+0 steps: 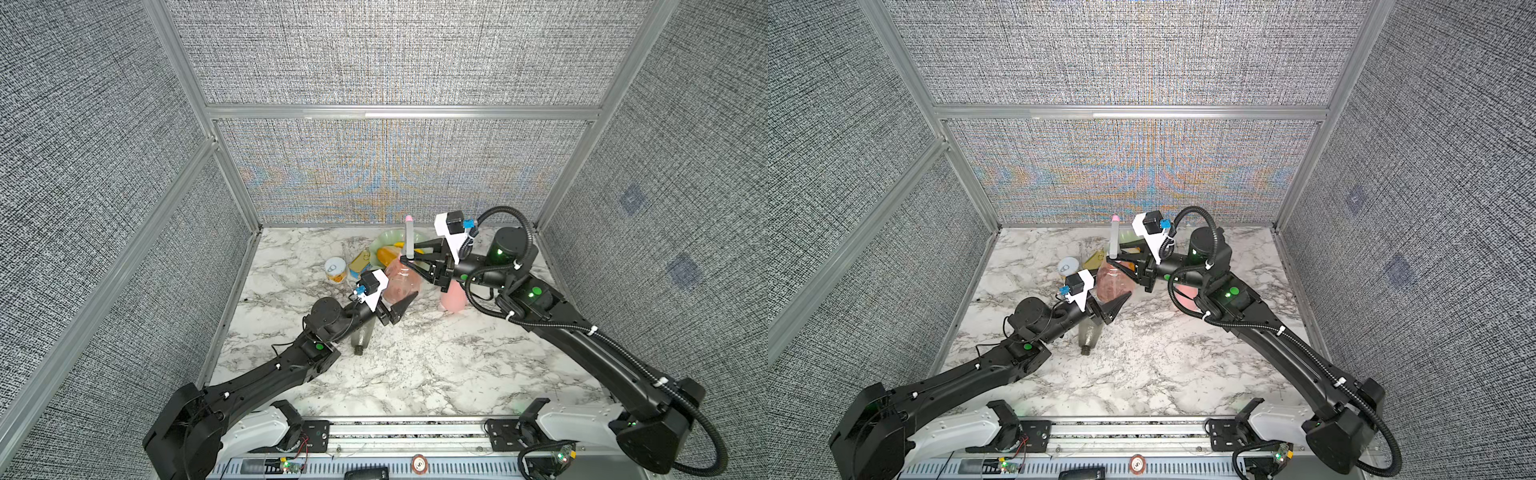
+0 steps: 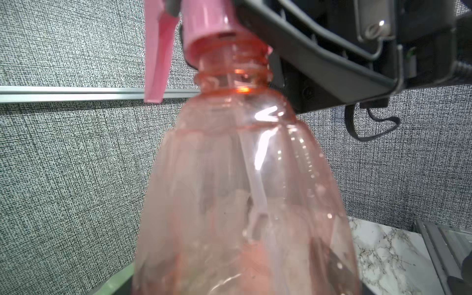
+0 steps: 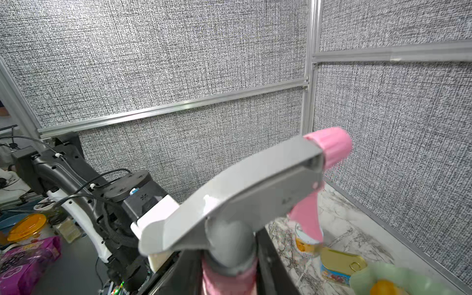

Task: Attach spray nozzles to spray bottles
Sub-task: Screw the spray nozzle on the spray bottle.

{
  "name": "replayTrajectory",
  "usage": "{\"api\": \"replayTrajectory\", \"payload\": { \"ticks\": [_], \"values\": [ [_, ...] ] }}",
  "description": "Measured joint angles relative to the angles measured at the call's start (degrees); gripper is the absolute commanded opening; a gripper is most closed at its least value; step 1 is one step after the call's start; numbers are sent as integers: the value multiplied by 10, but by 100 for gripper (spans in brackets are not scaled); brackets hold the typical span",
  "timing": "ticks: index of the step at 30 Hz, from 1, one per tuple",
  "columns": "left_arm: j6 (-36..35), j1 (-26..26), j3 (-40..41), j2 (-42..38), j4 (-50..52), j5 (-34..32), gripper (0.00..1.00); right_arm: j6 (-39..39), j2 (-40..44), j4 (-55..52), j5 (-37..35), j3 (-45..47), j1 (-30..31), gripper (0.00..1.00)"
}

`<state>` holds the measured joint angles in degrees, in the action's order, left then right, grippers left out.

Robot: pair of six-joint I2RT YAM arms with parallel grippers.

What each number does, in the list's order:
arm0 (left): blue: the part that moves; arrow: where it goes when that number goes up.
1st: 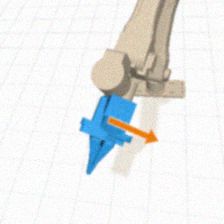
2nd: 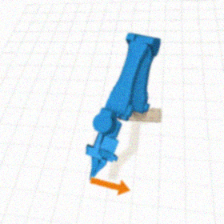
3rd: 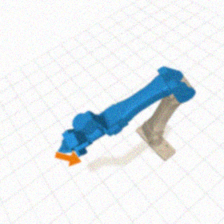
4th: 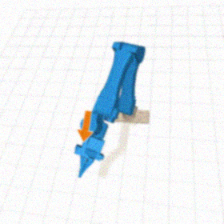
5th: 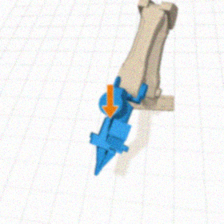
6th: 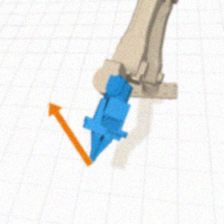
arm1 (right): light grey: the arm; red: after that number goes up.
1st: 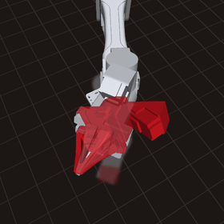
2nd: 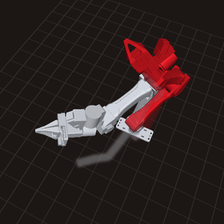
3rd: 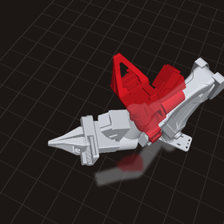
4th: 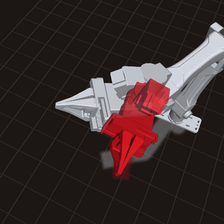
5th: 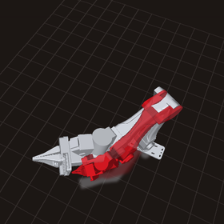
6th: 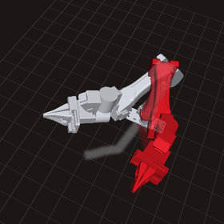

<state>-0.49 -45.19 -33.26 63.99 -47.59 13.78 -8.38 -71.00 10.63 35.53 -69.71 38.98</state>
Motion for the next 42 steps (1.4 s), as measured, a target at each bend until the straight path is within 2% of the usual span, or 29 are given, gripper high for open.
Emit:
{"api": "replayTrajectory", "payload": {
  "ticks": [5,11,18,24,28,33,37,42],
  "values": [
    [5,0,0,0,7,-6,66,12,5,21,-42,19,14,5],
    [6,1,0,0,24,-23,66,61,4,-13,-158,14,60,4],
    [7,2,-3,3,68,-65,66,75,-35,-83,-390,-27,148,3],
    [2,2,-9,3,100,-104,64,45,-94,-163,-605,-106,217,2],
    [-12,2,-11,3,129,-116,63,17,-124,-214,-703,-144,241,3],
    [-27,1,-11,3,140,-118,63,-10,-137,-257,-758,-169,257,12],
    [-43,0,-11,2,131,-116,63,-21,-130,-284,-756,-184,263,27],
    [-53,0,-11,0,90,-104,64,-20,-113,-295,-744,-200,274,39]
  ]
}}
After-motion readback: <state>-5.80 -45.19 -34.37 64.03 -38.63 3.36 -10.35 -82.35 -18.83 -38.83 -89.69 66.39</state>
